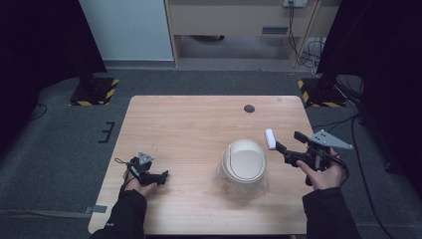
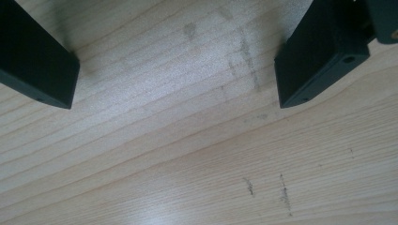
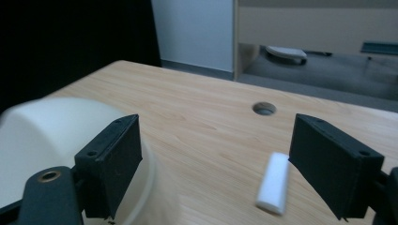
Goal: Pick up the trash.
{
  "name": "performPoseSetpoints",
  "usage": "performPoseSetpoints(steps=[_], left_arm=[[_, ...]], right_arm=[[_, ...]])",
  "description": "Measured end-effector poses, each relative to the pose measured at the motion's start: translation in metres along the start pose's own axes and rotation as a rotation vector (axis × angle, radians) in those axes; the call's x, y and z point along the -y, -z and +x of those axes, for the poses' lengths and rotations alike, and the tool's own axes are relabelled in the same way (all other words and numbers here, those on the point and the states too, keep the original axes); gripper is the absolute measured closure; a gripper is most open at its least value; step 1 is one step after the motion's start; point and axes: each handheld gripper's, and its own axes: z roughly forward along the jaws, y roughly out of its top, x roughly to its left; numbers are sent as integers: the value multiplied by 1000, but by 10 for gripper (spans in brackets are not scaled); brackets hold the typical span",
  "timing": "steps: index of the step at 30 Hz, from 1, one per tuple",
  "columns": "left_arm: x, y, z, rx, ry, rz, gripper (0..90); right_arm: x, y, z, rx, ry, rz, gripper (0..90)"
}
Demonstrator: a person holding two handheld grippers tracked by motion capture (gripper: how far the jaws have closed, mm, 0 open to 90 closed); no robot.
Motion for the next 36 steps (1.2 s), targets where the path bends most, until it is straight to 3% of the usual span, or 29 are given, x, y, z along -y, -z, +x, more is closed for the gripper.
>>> performPoseSetpoints(steps=[3,9,12,19,22,36], left_arm=[[0,0,0,1,-1,0,0],[0,0,0,1,-1,0,0],[0,0,0,1,-2,0,0],[0,0,0,1,-1,0,0],[0,0,0,0,-2,0,0],[0,0,0,1,-1,0,0]], right_arm=[[-7,2,16,-62,24,-20,173],[-4,-3,35,-159,47,6,191],[1,-8,40,-171,77,38,192],[9,-11,47,-204,92,74,188],[13,-14,48,-195,118,101,169],[29,-25,47,-215,114,189,184]])
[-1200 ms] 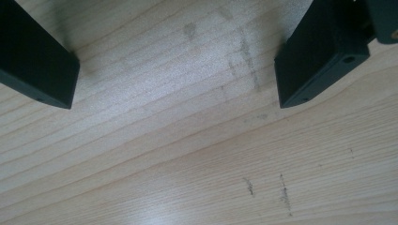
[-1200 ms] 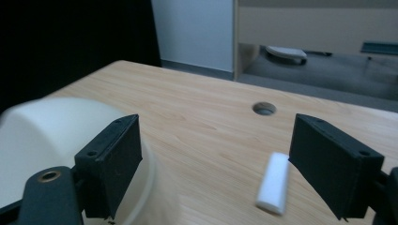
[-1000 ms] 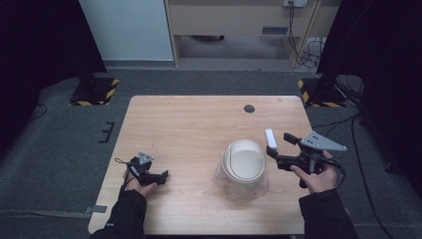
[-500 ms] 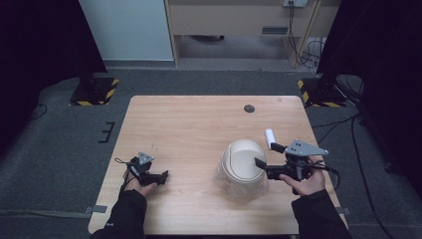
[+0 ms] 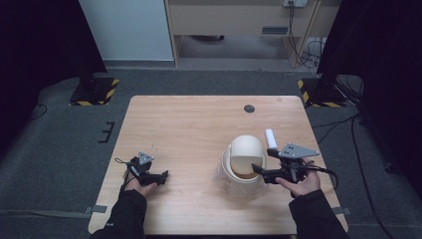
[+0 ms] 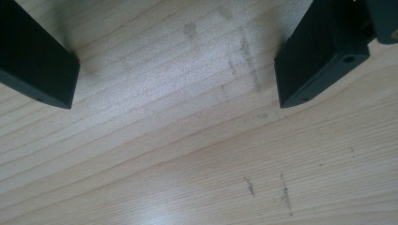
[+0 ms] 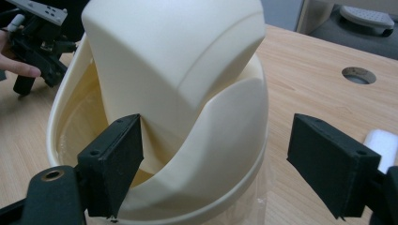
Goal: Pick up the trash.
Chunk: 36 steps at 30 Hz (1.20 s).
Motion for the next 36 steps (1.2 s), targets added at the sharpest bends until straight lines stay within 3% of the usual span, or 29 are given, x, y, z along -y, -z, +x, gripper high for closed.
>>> performPoseSetpoints(steps=[17,26,33,36], left_arm=[[0,0,0,0,0,0,0],[0,0,0,0,-1,0,0],[0,0,0,0,-1,0,0],[0,0,0,0,-1,0,0]], right_arm=[[5,-11,5,1,-44,5,193],[6,-16,6,32,-70,1,203],[2,-7,4,6,-66,-15,195],[-2,2,3,-27,-68,-24,194]])
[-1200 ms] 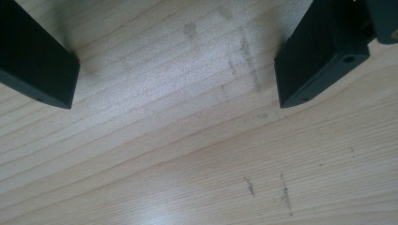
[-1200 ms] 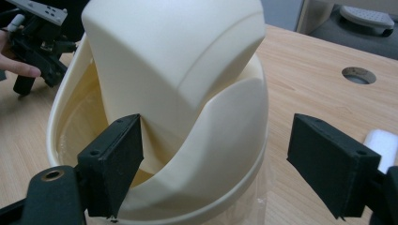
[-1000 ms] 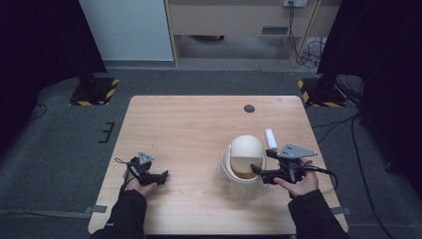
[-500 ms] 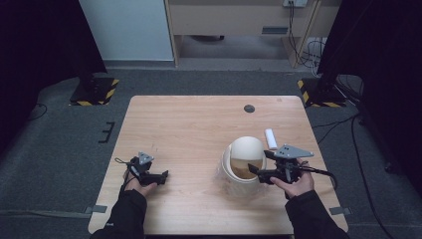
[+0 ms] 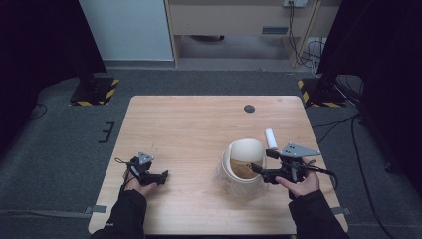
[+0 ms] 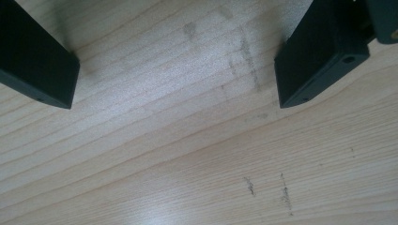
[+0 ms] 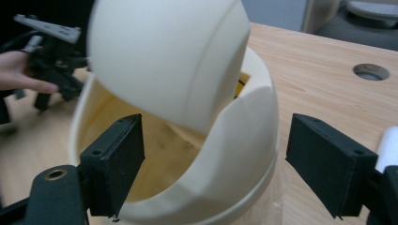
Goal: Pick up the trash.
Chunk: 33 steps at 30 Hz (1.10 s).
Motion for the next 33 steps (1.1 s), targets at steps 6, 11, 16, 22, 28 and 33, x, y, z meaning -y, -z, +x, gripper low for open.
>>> performPoseSetpoints(steps=[6,11,16,22,28,33], left_arm=[[0,0,0,-1,0,-1,0],[0,0,0,-1,0,-1,0],[0,0,0,-1,1,0,0],[0,0,0,0,0,0,0],[0,0,0,-1,0,0,0],[0,0,0,0,0,0,0]], right_arm=[[-3,21,-2,-18,8,-23,189],[-1,31,-12,11,-15,-34,192],[9,34,-37,94,-84,-27,192],[15,30,-58,163,-118,-29,219],[17,14,-87,220,-143,-12,241],[13,-1,-105,266,-139,-9,291]])
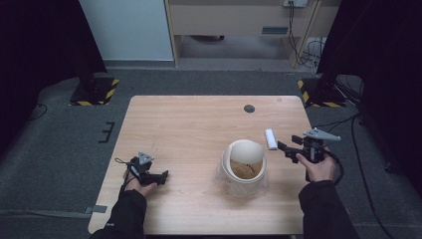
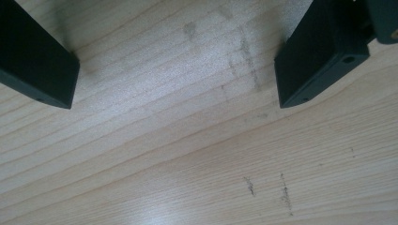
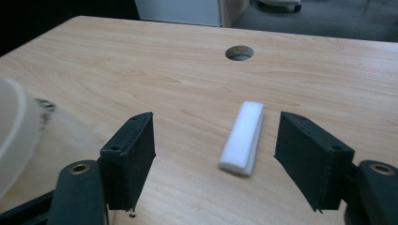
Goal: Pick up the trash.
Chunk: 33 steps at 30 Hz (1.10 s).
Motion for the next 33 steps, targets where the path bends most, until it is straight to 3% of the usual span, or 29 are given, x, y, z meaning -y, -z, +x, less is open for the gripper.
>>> performPoseSetpoints(steps=[7,17,25,33], left_arm=[[0,0,0,-1,0,0,0],[0,0,0,2,-3,0,0],[-1,-1,0,3,-4,0,0],[-1,-1,0,2,-4,0,0]], right_arm=[[-14,-33,-13,67,20,40,317],[-22,-69,-29,155,-10,65,401],[-18,-98,-38,152,-24,120,452],[-7,-116,-48,151,-29,191,457]])
